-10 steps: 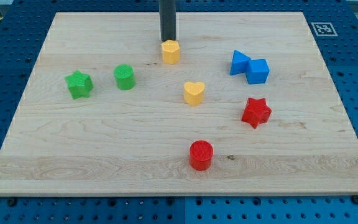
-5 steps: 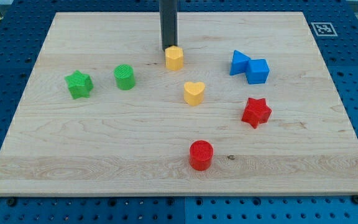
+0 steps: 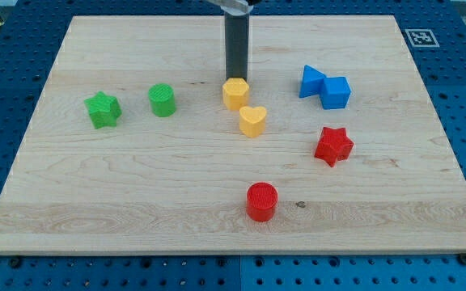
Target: Slide the yellow hexagon to the top left side of the yellow heart
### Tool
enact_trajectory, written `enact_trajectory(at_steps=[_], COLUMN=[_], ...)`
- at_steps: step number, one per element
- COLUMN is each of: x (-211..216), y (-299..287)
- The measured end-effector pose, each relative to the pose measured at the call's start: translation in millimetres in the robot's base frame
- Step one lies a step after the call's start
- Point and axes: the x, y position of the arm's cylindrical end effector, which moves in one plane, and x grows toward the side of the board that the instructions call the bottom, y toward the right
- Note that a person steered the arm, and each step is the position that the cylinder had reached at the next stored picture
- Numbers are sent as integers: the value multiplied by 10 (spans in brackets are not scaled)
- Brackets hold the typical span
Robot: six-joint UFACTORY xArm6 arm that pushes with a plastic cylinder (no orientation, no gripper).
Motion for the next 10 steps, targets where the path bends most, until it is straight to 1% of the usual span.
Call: enact_trajectory(at_steps=[1, 2, 3, 4, 10], x=[54, -14, -435, -558, -581], y=[0, 6, 105, 135, 232])
